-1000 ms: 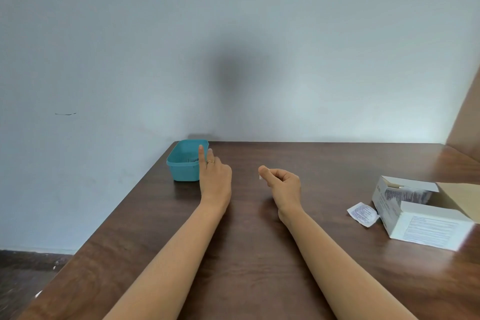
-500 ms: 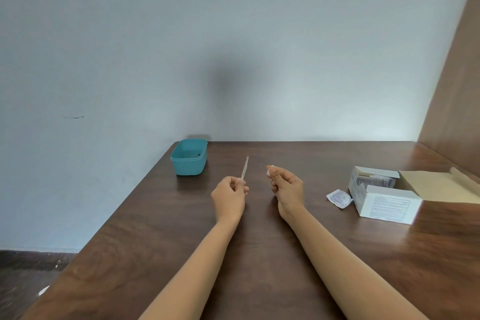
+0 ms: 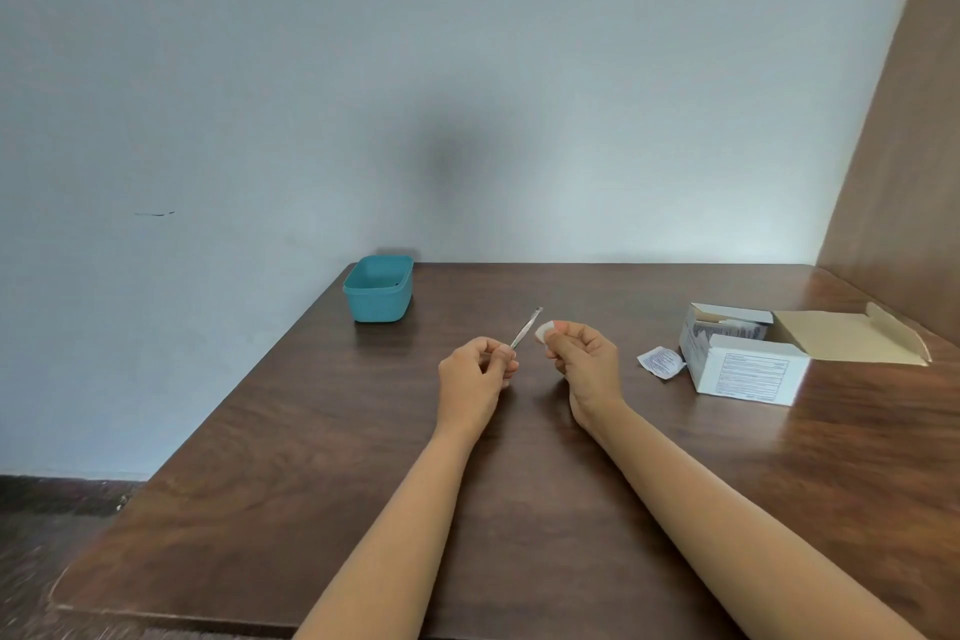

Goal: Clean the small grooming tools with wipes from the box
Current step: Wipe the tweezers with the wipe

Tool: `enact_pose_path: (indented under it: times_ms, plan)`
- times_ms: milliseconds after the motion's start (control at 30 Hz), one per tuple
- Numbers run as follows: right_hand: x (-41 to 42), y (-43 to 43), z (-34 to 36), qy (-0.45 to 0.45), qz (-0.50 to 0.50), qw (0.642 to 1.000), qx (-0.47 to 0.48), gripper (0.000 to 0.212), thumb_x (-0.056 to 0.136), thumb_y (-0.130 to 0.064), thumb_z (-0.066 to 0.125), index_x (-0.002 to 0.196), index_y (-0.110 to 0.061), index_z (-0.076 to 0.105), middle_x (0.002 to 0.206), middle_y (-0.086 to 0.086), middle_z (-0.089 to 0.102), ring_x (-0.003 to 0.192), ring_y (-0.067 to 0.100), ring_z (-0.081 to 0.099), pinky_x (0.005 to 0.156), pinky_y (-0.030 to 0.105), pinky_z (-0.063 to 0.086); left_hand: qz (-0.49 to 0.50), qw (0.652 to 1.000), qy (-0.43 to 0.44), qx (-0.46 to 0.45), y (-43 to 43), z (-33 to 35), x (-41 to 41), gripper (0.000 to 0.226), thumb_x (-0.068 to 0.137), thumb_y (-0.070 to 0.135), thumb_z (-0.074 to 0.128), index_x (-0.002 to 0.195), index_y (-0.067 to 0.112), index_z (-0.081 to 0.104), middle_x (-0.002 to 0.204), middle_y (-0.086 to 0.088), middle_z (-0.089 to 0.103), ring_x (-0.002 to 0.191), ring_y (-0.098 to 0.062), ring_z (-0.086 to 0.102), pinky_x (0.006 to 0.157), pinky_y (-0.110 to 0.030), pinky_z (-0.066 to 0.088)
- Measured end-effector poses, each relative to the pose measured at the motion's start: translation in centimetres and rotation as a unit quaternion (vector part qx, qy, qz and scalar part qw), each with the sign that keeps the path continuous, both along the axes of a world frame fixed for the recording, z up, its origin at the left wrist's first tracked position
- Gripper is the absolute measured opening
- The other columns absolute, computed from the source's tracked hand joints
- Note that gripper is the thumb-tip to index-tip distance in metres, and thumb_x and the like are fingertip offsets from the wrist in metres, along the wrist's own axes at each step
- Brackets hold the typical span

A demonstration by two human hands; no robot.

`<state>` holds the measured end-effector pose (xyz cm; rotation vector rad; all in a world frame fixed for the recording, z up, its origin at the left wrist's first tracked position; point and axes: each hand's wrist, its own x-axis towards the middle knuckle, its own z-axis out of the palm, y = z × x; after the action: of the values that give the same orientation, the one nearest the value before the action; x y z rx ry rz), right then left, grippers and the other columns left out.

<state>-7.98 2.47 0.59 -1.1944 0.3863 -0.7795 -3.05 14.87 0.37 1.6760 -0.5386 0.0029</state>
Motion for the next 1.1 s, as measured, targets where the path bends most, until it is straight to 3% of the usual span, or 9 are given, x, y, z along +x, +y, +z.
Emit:
enact_pose_path:
  times_ms: [100, 233, 433, 800, 933, 1100]
  plan:
    - [0.0, -0.2, 0.0, -0.002, -0.018, 1.000, 0.011, 0.009, 0.083, -0.003, 0.068, 0.088, -0.008, 0.064, 0.077, 0.008, 0.066, 0.057, 0.004, 0.059, 0.056, 0.016, 0.041, 0.000, 1.000, -0.006, 0.001, 0.0, 0.0, 0.0, 0.018, 0.094, 0.017, 0.059, 0.087, 0.004, 0.069, 0.077, -0.005, 0.073, 0.073, -0.009, 0.070, 0.069, -0.024, 0.059]
    - [0.0, -0.4, 0.0, 0.000, -0.024, 1.000, 0.011, 0.006, 0.082, -0.005, 0.070, 0.086, -0.005, 0.065, 0.066, 0.004, 0.065, 0.054, 0.002, 0.059, 0.053, 0.016, 0.040, -0.018, 0.999, -0.022, 0.017, -0.2, -0.2, 0.5, 0.014, 0.093, 0.016, 0.060, 0.088, 0.009, 0.071, 0.078, -0.003, 0.074, 0.076, -0.011, 0.071, 0.071, -0.026, 0.059]
    - [0.0, -0.8, 0.4, -0.014, -0.002, 0.999, 0.045, 0.007, 0.081, -0.005, 0.071, 0.076, -0.010, 0.069, 0.061, -0.002, 0.064, 0.054, 0.005, 0.057, 0.050, 0.015, 0.039, -0.037, 0.999, -0.020, 0.025, -0.5, -0.1, 1.0, 0.014, 0.092, 0.014, 0.061, 0.090, 0.005, 0.072, 0.079, -0.007, 0.074, 0.076, -0.013, 0.072, 0.068, -0.021, 0.058]
    - [-0.6, -0.8, 1.5, -0.031, 0.036, 0.991, 0.125, 0.015, 0.088, -0.009, 0.060, 0.081, -0.011, 0.073, 0.063, -0.001, 0.062, 0.059, 0.008, 0.058, 0.053, 0.016, 0.040, -0.030, 0.997, -0.045, 0.051, -0.8, -0.1, 1.3, 0.015, 0.093, 0.012, 0.060, 0.088, 0.005, 0.072, 0.077, -0.008, 0.072, 0.070, -0.009, 0.069, 0.062, -0.016, 0.056]
    - [-0.6, -0.9, 1.6, -0.031, 0.054, 0.989, 0.131, 0.012, 0.086, -0.004, 0.062, 0.087, -0.010, 0.072, 0.066, 0.000, 0.066, 0.059, 0.006, 0.058, 0.052, 0.014, 0.041, -0.027, 0.995, -0.072, 0.066, -0.9, 0.0, 1.3, 0.013, 0.092, 0.015, 0.061, 0.085, 0.012, 0.072, 0.075, -0.002, 0.072, 0.072, -0.013, 0.070, 0.067, -0.022, 0.059]
    - [-0.3, -1.2, 1.3, -0.032, 0.062, 0.988, 0.141, 0.006, 0.082, -0.006, 0.069, 0.084, -0.012, 0.070, 0.065, -0.004, 0.067, 0.056, 0.003, 0.054, 0.049, 0.012, 0.041, -0.028, 0.987, -0.119, 0.100, -0.9, 0.1, 1.4, 0.013, 0.091, 0.018, 0.062, 0.083, 0.021, 0.071, 0.072, 0.006, 0.072, 0.069, -0.006, 0.068, 0.073, -0.029, 0.059]
